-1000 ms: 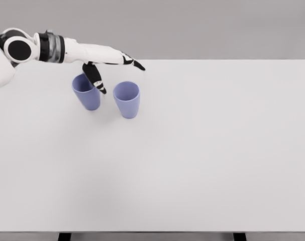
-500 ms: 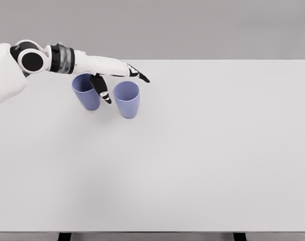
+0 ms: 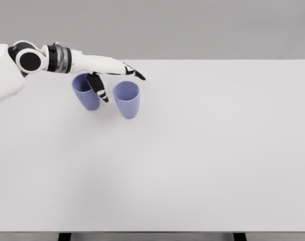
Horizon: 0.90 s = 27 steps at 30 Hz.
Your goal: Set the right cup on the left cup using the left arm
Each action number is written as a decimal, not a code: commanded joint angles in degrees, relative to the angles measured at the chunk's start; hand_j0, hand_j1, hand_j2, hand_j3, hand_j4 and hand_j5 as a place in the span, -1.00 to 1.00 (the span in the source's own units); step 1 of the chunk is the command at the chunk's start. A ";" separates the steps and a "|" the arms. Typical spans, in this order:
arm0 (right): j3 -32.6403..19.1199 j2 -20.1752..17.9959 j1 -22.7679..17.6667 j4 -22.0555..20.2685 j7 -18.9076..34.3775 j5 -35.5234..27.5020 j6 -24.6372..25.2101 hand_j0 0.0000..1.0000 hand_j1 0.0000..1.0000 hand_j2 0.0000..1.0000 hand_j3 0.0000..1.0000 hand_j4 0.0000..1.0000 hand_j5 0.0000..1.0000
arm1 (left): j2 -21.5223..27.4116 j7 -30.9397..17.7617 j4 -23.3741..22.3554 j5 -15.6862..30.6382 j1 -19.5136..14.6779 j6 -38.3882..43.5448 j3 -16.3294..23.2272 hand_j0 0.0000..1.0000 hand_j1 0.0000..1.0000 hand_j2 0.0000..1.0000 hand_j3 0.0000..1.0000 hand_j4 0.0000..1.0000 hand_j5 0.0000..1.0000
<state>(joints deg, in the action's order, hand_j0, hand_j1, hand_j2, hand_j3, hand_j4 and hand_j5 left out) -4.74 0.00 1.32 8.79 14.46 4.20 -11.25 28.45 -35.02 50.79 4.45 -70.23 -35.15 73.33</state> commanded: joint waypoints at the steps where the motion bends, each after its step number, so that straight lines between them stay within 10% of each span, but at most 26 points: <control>1: -0.01 0.00 0.09 0.00 -0.05 0.02 0.00 1.00 1.00 1.00 1.00 1.00 1.00 | -0.77 0.02 -0.96 0.12 0.18 0.15 -0.47 1.00 1.00 1.00 1.00 1.00 1.00; 15: -0.01 0.00 0.09 0.00 0.04 0.02 0.00 1.00 1.00 1.00 1.00 1.00 1.00 | -2.97 0.02 -2.54 -0.67 1.85 0.15 -0.56 1.00 1.00 1.00 1.00 1.00 1.00; 22: -0.01 0.00 0.00 0.00 0.04 0.02 0.00 1.00 1.00 1.00 1.00 1.00 1.00 | -2.97 0.02 -2.54 -0.76 2.55 0.15 -0.91 0.20 0.20 0.20 0.20 0.20 0.20; 27: -0.01 0.00 0.00 0.00 0.04 0.02 0.00 1.00 1.00 1.00 1.00 1.00 1.00 | -2.44 0.02 -1.84 -0.50 2.55 0.15 -1.79 0.14 0.14 0.14 0.14 0.14 0.14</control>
<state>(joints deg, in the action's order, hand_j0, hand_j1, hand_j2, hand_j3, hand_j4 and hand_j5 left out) -4.74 0.00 1.41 8.79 14.48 4.19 -11.24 25.84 -34.89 48.61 3.45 -67.76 -35.16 71.84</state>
